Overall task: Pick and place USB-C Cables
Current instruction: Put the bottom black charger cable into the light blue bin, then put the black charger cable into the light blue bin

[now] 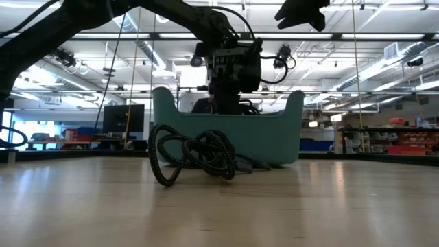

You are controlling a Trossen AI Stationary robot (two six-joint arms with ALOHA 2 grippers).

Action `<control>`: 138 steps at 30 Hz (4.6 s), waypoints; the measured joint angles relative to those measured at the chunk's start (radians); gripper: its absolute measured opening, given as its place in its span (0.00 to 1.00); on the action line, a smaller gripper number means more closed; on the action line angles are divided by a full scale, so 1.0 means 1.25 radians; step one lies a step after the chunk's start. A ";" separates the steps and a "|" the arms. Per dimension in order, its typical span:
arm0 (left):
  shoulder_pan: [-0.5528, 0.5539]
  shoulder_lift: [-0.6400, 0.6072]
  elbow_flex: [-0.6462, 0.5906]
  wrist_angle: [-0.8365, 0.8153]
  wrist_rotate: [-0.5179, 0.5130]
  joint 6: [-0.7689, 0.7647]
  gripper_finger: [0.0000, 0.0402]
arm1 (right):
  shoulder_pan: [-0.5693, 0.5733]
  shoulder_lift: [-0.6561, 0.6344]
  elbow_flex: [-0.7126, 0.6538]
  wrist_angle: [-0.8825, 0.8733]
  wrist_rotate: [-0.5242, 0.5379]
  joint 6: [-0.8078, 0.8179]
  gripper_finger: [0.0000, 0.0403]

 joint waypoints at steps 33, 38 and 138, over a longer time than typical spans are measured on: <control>-0.016 0.003 -0.003 0.006 -0.156 -0.028 0.31 | 0.000 0.001 0.000 0.000 -0.001 0.005 0.32; -0.023 0.003 -0.003 0.001 -0.158 -0.041 0.40 | 0.000 0.001 0.000 0.000 -0.003 0.001 0.32; -0.552 -0.417 -0.185 0.411 -0.471 -0.601 0.40 | -0.001 0.001 -0.001 -0.039 -0.013 -0.107 0.32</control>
